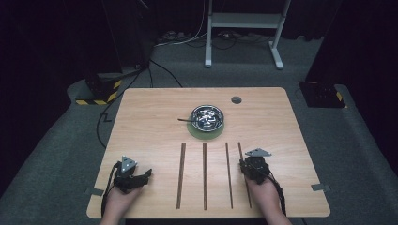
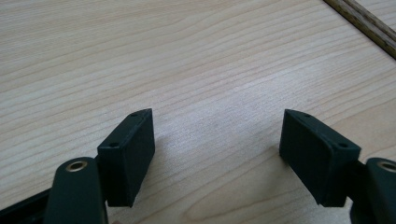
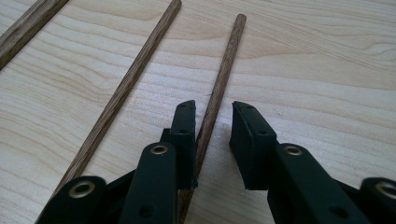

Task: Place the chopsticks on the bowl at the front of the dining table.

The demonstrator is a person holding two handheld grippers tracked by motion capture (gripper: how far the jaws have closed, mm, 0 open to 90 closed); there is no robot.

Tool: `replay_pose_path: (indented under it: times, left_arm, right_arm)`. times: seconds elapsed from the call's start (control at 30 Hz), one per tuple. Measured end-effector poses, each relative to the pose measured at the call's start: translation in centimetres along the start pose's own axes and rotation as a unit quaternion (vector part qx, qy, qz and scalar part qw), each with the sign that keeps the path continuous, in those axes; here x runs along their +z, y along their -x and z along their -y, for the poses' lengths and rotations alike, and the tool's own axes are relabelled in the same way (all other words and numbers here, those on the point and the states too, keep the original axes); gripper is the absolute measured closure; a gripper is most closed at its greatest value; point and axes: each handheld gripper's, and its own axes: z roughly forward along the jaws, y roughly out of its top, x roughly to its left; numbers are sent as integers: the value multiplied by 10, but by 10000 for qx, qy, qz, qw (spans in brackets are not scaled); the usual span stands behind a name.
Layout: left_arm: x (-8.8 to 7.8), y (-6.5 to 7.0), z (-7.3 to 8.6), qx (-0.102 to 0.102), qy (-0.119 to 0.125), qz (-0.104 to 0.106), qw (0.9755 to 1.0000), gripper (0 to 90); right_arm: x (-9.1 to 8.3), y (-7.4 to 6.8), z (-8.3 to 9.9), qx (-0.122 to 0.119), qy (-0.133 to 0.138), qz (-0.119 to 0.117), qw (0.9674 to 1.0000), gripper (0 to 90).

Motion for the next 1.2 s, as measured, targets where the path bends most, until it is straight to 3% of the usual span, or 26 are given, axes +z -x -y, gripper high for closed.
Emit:
replay_pose_path:
  times: [0.23, 0.27, 0.5, 0.97, 1.2]
  left_arm:
    - [0, 0, 0, 2, 0, 0, 10000, 267]
    - [0, 0, 0, 2, -1, 1, 10000, 267]
    - [0, 0, 0, 4, -1, 1, 10000, 267]
    - [0, 0, 0, -3, 0, 1, 10000, 267]
    - [0, 0, 0, -8, 0, 1, 10000, 267]
  right_arm:
    - [0, -2, 1, 31, 12, 29, 10000, 773]
    - [0, -2, 2, 6, 59, 65, 10000, 812]
    - [0, -3, 6, 27, 212, 169, 9996, 822]
    - [-1, -6, 3, 25, 310, 98, 9995, 844]
    - [-9, -7, -9, 46, 632, 86, 9980, 844]
